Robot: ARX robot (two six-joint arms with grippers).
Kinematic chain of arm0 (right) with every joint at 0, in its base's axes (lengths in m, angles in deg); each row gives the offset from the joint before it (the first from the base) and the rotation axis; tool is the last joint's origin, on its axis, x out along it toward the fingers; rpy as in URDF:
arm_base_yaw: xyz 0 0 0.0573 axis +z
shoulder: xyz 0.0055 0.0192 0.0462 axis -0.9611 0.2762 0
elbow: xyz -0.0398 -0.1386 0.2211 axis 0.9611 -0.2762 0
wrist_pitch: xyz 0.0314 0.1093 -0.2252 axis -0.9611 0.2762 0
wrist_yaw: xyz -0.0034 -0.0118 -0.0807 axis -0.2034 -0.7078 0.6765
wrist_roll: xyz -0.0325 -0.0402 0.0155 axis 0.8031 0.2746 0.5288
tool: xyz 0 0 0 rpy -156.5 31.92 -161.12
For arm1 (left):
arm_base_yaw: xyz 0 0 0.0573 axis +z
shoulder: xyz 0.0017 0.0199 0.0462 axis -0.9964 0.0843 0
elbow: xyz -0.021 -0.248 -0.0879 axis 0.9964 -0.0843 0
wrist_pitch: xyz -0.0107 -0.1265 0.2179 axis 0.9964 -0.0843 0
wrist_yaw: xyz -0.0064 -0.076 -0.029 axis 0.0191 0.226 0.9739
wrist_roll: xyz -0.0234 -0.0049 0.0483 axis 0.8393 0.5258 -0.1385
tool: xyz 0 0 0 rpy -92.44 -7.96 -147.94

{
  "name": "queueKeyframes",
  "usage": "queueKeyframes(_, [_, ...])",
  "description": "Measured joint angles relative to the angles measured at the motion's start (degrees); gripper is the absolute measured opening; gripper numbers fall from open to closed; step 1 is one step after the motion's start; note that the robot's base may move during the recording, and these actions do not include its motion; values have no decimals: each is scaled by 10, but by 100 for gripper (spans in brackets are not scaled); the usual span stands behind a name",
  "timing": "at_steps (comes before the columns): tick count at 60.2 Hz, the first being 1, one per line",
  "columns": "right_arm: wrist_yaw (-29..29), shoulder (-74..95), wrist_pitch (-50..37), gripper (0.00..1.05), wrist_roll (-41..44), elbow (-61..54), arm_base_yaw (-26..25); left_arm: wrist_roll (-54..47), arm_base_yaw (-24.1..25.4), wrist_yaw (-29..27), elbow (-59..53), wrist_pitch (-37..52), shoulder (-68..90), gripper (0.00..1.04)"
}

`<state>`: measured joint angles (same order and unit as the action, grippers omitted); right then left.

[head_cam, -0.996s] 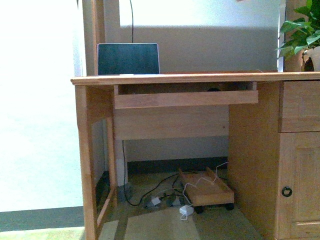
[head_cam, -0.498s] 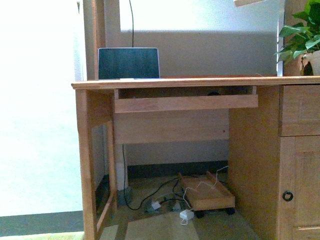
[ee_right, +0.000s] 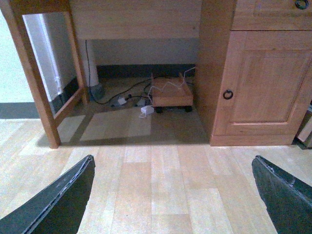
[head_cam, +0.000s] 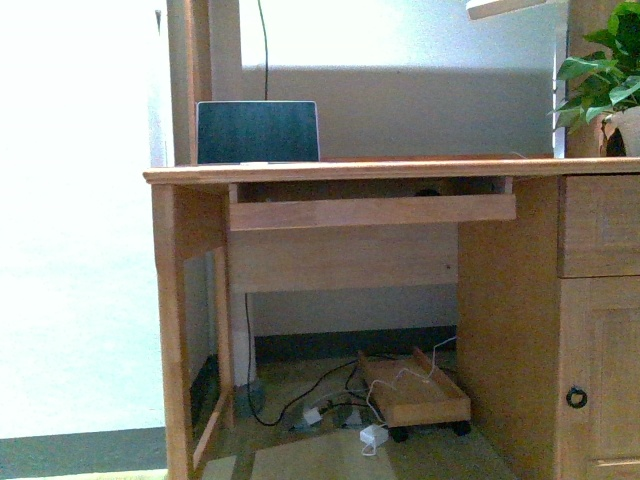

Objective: Place mouse

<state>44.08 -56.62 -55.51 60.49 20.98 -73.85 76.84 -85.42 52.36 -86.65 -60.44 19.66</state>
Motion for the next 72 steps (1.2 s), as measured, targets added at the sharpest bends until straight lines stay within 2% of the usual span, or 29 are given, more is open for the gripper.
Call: queueKeyframes(72, [0, 0, 0, 97, 0, 0, 0, 0, 0, 0, 0, 0, 0, 97])
